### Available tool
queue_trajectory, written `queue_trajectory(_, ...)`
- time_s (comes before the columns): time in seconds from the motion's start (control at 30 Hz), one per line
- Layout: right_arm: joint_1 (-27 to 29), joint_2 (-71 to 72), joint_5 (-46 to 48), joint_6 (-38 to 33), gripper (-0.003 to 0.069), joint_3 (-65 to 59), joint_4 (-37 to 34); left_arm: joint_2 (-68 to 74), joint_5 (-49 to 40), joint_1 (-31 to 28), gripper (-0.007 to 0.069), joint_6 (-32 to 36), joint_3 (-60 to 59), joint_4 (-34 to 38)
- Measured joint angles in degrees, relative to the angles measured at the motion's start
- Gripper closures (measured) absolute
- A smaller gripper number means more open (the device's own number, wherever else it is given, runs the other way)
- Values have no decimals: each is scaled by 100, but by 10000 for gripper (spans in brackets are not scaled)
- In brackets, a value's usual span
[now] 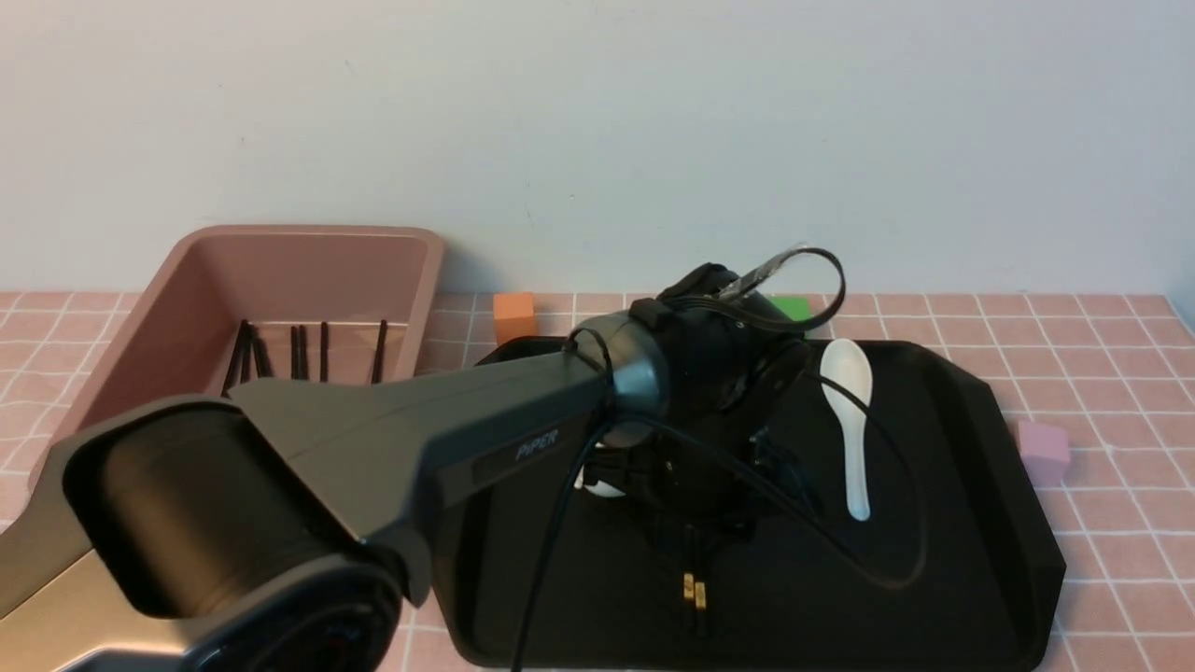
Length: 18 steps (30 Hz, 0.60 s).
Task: On pink tablecloth take chopsticks from black tray and put them in box.
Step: 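Reach over to the black tray and grasp a pair of chopsticks with the left gripper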
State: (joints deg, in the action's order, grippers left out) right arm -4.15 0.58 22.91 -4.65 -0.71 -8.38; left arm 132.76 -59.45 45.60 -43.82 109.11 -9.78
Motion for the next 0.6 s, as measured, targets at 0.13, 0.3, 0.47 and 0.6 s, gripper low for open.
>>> queue_trajectory(0.13, 0, 0, 0, 0, 420, 0, 0, 6, -10, 0, 274, 0, 5, 74)
queue_trajectory(0.3, 0, 0, 0, 0, 420, 0, 0, 6, -12, -7, 295, 0, 11, 147)
queue_trajectory(0.47, 0, 0, 0, 0, 420, 0, 0, 11, -69, -7, 403, 4, 17, 248)
queue_trajectory(0.6, 0, 0, 0, -6, 420, 0, 0, 11, -228, -1, 512, 14, 17, 265)
